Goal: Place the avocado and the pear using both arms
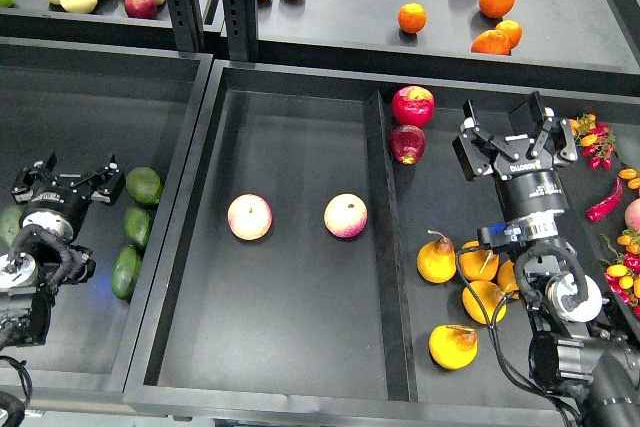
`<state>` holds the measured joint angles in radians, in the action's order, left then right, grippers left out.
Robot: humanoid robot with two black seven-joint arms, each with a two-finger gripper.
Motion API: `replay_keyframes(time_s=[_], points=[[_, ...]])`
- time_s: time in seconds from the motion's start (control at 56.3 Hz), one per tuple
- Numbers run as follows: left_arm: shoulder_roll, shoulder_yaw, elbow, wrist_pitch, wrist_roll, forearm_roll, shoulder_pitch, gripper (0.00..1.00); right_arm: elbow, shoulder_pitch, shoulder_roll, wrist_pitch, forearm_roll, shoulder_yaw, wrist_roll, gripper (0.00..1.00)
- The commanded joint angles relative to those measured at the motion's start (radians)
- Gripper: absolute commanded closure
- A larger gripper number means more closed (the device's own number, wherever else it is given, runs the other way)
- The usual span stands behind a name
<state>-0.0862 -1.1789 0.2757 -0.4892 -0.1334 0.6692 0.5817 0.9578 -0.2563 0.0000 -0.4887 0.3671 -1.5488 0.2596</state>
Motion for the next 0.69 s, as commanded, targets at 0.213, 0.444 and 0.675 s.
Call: replay_keyframes(time_s=[0.213, 0.444, 0.675], points=[[0.019, -0.050, 0.260, 0.001, 0.008, -0.002, -0.304, 0.01, 0.015, 0.138, 0.000, 0.000, -0.002, -0.053, -0.003, 0.00], [0.031, -0.080, 0.275, 0.001, 0.031, -0.005, -0.410, 0.01, 0.002, 0.218, 0.000, 0.000, -0.005, -0.048, -0.003, 0.00], [0.043, -0.088, 0.276, 0.001, 0.028, -0.011, -0.454, 0.01, -0.004, 0.255, 0.000, 0.000, -0.007, -0.053, -0.003, 0.00]])
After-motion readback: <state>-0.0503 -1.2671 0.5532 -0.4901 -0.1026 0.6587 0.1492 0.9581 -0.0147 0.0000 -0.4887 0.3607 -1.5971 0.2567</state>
